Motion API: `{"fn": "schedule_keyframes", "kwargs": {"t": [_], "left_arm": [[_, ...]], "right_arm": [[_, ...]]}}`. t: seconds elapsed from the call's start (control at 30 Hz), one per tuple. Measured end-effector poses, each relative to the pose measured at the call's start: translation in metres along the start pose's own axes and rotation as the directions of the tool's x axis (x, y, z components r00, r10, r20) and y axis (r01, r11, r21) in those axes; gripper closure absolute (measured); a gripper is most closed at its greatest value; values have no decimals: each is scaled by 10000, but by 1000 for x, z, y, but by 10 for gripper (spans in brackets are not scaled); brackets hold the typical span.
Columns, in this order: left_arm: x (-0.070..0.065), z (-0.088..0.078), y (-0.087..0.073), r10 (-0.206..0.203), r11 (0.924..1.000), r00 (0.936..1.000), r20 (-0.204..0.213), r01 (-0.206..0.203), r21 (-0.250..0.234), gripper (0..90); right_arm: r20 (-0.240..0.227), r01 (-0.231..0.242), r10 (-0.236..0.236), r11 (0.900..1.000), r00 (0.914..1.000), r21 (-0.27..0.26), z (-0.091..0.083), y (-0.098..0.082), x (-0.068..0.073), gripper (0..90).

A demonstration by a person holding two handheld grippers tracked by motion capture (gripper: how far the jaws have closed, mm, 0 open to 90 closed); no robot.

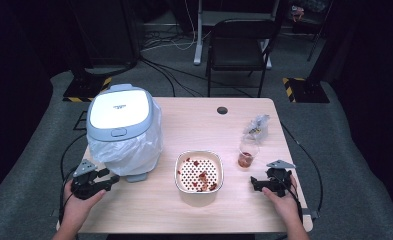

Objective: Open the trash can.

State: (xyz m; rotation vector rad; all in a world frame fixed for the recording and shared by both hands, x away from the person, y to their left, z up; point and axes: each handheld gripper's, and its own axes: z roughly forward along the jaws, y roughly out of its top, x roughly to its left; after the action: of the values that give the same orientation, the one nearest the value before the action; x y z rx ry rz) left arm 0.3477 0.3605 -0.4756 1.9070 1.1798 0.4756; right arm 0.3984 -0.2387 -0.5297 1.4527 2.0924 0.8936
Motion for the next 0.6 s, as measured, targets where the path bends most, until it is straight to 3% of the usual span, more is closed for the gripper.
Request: {"fn": "schedule_keyframes", "kwargs": {"t": [0.17, 0.33, 0.37, 0.4, 0.43, 0.47, 0.53, 0.6], "left_arm": [[-14, -4, 1, -55, 10000, 9977, 673, 61, -76, 606], [-25, 11, 7, 220, 9998, 9957, 896, -216, -54, 739], [-31, 15, 7, -336, 9994, 9940, 1043, 341, -33, 752], [-35, 18, 8, -638, 9979, 9933, 963, 641, -5, 762], [-37, 21, 9, -629, 9980, 9948, 805, 634, -27, 774], [-35, 24, 11, -46, 10000, 9949, 1010, 41, 47, 783], [-37, 30, 12, -174, 9998, 9945, 1029, 164, 105, 800], [-33, 36, 15, 890, 9959, 9922, 877, -902, 100, 815]], "right_arm": [[2, 0, 0, 10000, 10000, -3, 0, 0, 0, 0], [2, -2, 2, 10000, 10000, -2, 0, 0, 0, 0], [2, 2, -2, 10000, 10000, -3, 0, 0, 0, 0], [1, -1, 1, 10000, 10000, -4, 0, 0, 0, 0], [-1, -3, 3, 10000, 10000, -5, 0, 0, 0, 0], [-3, -3, 3, 10000, 10000, -4, 0, 0, 0, 0], [-3, -3, 3, 10000, 10000, -3, 0, 0, 0, 0], [0, -3, 3, 10000, 10000, -2, 0, 0, 0, 0]]}}
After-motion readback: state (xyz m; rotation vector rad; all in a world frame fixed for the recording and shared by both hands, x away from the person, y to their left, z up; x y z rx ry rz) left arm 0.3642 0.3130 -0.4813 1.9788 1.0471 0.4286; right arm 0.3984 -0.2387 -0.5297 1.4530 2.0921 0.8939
